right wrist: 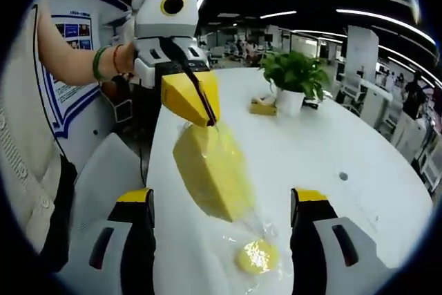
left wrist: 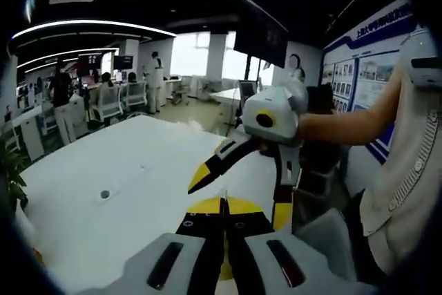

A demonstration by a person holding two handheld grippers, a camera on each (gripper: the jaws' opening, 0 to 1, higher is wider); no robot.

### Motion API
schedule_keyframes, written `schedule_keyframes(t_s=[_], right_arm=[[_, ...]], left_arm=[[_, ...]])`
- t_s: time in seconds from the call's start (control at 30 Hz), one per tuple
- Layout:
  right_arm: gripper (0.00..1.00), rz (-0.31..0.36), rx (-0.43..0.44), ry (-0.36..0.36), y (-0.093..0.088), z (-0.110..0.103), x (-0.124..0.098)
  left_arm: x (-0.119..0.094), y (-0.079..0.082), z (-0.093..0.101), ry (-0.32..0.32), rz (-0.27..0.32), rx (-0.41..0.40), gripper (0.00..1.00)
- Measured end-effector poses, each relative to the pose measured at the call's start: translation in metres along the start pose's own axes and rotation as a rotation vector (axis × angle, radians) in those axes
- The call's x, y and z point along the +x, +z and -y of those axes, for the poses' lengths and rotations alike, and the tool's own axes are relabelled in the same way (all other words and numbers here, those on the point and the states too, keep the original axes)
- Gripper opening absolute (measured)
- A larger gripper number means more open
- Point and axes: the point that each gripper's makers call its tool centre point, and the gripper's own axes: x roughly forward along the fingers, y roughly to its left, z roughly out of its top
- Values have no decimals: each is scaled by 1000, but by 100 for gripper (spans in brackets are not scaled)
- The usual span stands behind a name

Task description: Compare the silicone blocks by pressing each to a similar depth, holding the contact briefly, and releasing to observe deformation and rebound differences across the visible hardness samples.

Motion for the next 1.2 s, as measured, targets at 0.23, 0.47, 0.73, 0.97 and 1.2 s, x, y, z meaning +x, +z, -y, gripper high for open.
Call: schedule_keyframes(t_s=[0.23,0.47,0.73,0.97,1.2], right_arm=[[70,-10,-7,43,1,-6,9],[56,-5,-12,99,5,-16,13],[39,-26,-54,141,-1,-28,16],[27,-19,-157,107,-1,-28,13],[18,-9,-156,93,4,-31,13]], left_arm=[[4,5,8,-47,6,45,0],[7,6,24,-111,4,107,0],[7,11,35,-152,10,172,0],[6,8,42,-172,-7,202,0],[1,11,43,-168,7,212,0]])
